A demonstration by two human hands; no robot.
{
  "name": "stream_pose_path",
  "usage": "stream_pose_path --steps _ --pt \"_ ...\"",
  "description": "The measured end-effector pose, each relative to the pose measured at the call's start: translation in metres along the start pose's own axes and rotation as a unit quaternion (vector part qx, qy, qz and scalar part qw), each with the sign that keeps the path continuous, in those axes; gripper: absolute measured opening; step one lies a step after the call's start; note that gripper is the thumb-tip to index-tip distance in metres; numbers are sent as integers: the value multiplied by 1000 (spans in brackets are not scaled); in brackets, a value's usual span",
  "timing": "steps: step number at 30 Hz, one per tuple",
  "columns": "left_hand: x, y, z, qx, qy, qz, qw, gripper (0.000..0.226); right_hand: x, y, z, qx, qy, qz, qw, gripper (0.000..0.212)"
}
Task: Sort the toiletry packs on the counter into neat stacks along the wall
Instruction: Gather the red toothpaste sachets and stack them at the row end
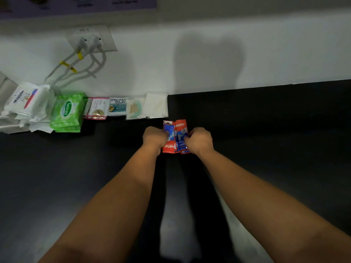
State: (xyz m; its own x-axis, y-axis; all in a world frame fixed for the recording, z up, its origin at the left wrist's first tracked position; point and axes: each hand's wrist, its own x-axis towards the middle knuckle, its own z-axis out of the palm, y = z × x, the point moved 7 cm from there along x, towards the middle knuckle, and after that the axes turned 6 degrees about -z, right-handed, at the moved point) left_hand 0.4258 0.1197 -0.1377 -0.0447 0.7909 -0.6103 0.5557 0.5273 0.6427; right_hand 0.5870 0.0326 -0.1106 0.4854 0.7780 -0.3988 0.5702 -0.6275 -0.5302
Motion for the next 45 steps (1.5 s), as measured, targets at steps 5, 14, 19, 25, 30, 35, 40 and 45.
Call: stream_pose_path --steps 5,14,19,25,30,35,40,45 --pt "-5 12 3 167 67 61 982 31 3 -2 -1 -10 -23 -1 1000 35" --pt "-26 24 -1 326 118 174 922 42 3 -2 -2 -35 4 -66 997 37" --pt "-29 19 -4 297 66 260 917 31 -10 0 -5 -45 69 -211 974 65" --pt "-38 4 -1 278 2 376 884 83 -26 15 5 -99 -20 -289 952 90" --pt "-43 -10 2 389 35 403 828 83 -28 15 9 -198 -8 -318 927 67" --pt "-48 -4 5 410 66 437 798 71 -25 15 12 -230 -2 -328 916 59" --pt "-47 6 11 431 70 448 780 71 -19 13 12 -232 6 -325 917 58" --pt "-42 25 15 474 130 456 742 66 -6 6 4 -205 29 -329 921 55"
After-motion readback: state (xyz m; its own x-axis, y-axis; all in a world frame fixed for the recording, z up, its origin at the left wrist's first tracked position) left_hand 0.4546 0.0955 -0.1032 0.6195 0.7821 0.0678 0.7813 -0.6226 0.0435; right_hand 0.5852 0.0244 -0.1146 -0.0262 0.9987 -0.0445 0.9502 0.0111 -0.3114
